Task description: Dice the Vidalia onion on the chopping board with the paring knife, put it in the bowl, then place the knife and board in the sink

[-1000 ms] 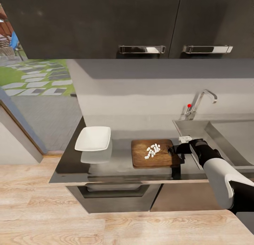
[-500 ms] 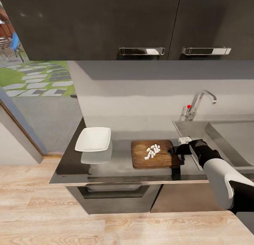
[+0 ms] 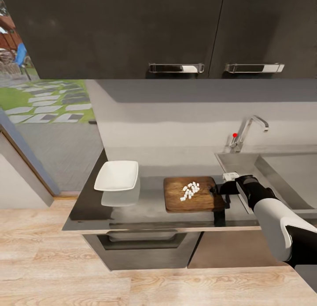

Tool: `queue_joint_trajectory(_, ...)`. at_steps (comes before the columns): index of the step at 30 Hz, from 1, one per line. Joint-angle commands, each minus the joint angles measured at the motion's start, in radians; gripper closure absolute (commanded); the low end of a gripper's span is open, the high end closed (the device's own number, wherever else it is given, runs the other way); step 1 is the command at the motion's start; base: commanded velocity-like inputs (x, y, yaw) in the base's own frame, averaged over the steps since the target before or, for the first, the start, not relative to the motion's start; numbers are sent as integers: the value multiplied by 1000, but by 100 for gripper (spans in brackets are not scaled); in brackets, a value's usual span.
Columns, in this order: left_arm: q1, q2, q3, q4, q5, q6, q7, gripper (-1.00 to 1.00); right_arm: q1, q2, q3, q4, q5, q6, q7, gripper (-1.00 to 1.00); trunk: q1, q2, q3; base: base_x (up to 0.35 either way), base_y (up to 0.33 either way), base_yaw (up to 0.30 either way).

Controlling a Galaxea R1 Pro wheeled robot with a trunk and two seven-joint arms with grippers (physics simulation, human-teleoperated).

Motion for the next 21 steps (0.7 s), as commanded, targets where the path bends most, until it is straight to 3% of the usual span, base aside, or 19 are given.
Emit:
queue_joint_trajectory(1, -2, -1, -7, 5, 7, -7, 2, -100, -1, 0, -8, -1, 10, 4, 8, -100, 1, -2, -2, 0, 0, 0)
queue_joint_trajectory(5, -2, -1, -7, 5, 7, -7, 2, -100, -1, 0, -8, -2, 11, 3, 8, -100, 1, -2, -1, 0, 0, 0)
queue_joint_trajectory(6, -2, -1, -7, 5, 7, -7, 2, -100, -1, 0, -8, -2, 11, 3, 8, 100, 1, -2, -1, 0, 0, 0)
queue_joint_trajectory(21, -2, -1, -7, 5, 7, -7, 2, -100, -1, 0, -8, -2, 11, 4, 8, 100, 1, -2, -1, 0, 0, 0)
